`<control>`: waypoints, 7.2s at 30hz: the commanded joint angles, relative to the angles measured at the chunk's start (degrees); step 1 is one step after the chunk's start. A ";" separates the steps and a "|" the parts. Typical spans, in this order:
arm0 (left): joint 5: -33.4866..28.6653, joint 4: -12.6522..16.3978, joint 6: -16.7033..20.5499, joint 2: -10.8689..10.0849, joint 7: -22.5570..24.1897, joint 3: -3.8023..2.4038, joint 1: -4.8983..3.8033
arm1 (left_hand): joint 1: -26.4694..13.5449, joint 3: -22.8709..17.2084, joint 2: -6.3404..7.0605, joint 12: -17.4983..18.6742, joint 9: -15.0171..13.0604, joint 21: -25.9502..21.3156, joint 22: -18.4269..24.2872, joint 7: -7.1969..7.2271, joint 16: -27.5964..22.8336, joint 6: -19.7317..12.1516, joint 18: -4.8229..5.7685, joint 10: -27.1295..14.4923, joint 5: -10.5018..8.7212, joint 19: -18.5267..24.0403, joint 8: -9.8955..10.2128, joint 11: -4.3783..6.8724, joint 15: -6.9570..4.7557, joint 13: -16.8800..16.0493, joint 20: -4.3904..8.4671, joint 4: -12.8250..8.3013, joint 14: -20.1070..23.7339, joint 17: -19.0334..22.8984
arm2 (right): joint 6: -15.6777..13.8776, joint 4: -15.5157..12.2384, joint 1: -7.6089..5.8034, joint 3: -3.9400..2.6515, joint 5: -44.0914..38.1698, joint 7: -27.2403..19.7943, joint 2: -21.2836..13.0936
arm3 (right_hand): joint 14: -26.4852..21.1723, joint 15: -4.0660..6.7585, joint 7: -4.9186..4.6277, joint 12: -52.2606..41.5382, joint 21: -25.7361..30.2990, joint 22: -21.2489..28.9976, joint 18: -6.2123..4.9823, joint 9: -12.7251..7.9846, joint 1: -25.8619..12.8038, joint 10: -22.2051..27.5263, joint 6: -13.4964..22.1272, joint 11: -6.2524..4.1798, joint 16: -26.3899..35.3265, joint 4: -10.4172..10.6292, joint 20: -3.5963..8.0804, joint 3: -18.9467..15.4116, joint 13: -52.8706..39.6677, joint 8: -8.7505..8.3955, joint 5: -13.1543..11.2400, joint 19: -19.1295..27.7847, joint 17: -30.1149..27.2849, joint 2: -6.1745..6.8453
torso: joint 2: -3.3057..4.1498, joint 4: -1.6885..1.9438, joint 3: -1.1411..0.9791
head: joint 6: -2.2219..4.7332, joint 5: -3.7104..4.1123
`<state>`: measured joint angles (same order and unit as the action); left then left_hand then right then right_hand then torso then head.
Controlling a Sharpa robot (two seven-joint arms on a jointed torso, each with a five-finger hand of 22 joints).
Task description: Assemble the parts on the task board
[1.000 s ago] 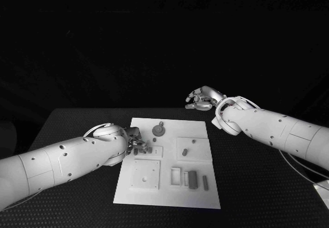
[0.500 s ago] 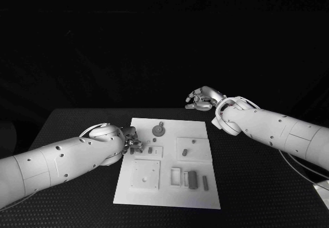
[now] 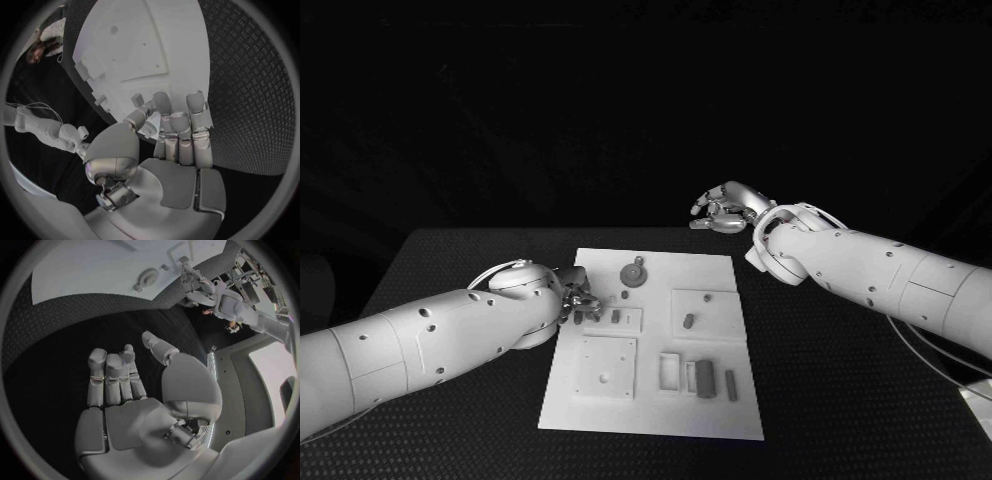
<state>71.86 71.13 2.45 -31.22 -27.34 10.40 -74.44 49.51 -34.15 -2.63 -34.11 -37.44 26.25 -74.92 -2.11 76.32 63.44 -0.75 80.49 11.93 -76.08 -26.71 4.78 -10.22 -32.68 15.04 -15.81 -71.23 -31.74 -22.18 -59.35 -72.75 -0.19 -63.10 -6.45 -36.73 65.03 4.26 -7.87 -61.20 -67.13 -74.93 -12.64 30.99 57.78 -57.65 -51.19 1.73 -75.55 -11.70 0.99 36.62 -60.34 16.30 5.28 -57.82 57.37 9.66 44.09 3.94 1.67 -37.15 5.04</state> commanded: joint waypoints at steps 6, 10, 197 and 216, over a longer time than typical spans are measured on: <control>1.77 0.18 0.65 0.09 -1.89 0.47 0.72 | 0.46 -1.09 -0.66 -0.74 -0.33 1.03 -1.41 1.19 0.71 2.88 0.73 0.18 1.58 -0.19 -0.65 0.19 -0.48 -0.17 -0.03 -0.79 -0.33 -0.05 | 0.65 -0.18 0.02 -0.03 -0.14 -0.59 -0.07 | -0.36 0.00 -0.35 -0.29 0.23 -0.19 -2.36 0.07 -0.22 0.19 -0.05 0.09 0.00 0.25 0.14 -0.04 0.09 -0.29 0.11 0.02 -0.09 0.08 | 0.01 0.01 -0.02 | 0.06 -0.04; 1.77 0.60 1.04 -0.09 -1.79 0.47 0.78 | 0.44 -1.10 -0.63 -0.84 -0.38 1.19 -1.41 1.22 0.78 2.90 0.75 0.23 1.85 -0.23 -0.75 0.23 -0.52 -0.19 -0.06 -0.80 -0.40 -0.05 | 0.64 -0.23 0.02 -0.03 -0.14 -0.59 -0.14 | -0.37 0.00 -0.35 -0.29 0.23 -0.19 -2.36 0.07 -0.22 0.20 -0.05 0.09 0.00 0.25 0.14 -0.04 0.10 -0.29 0.11 0.02 -0.09 0.08 | 0.00 -0.01 -0.01 | 0.04 -0.08; 6.51 3.80 8.48 -1.47 0.88 0.37 4.41 | -2.34 -0.24 2.75 -2.86 -0.24 3.01 -1.14 1.80 1.68 3.67 0.43 0.74 -1.21 -1.20 -1.64 0.87 -1.28 -0.32 0.12 1.84 -1.69 0.47 | 1.06 -0.42 0.04 -0.03 -0.15 -0.71 -0.56 | -0.40 -0.01 -0.36 -0.45 0.33 -0.31 -2.36 0.28 -0.35 0.27 -0.03 0.10 -0.04 0.34 0.13 -0.08 0.31 -0.39 0.11 0.00 -0.16 0.03 | 0.02 -0.02 -0.02 | -0.65 0.02; 6.14 2.94 8.58 -1.47 0.81 0.37 4.42 | -4.59 0.71 6.23 -3.00 -0.23 2.87 -1.05 1.80 1.61 3.38 0.23 0.47 -5.41 -1.06 -1.71 0.89 -1.34 -0.13 0.17 4.67 -1.60 0.78 | 1.06 -0.26 0.09 -0.03 -0.15 -0.74 -0.44 | -0.41 -0.01 -0.36 -0.46 0.34 -0.32 -2.36 0.29 -0.39 0.28 -0.03 0.10 -0.03 0.37 0.12 -0.09 0.33 -0.40 0.11 0.00 -0.17 0.04 | 0.02 -0.03 0.00 | -0.76 0.04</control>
<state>79.09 73.98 13.75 -32.95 -27.10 10.41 -70.57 44.98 -33.49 2.95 -36.74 -37.84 28.89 -74.92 0.07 77.65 67.14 -0.80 81.02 6.81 -77.10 -28.80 5.68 -11.38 -32.88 15.04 -11.42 -72.97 -31.04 -21.75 -59.60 -72.69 -0.19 -63.10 -6.61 -37.21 65.03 4.26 -7.90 -61.37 -67.13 -74.92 -12.63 31.21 57.78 -57.65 -51.17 1.73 -75.55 -11.70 0.98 36.62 -60.07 16.08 5.28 -57.81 57.30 9.66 44.12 3.93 1.66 -37.91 5.08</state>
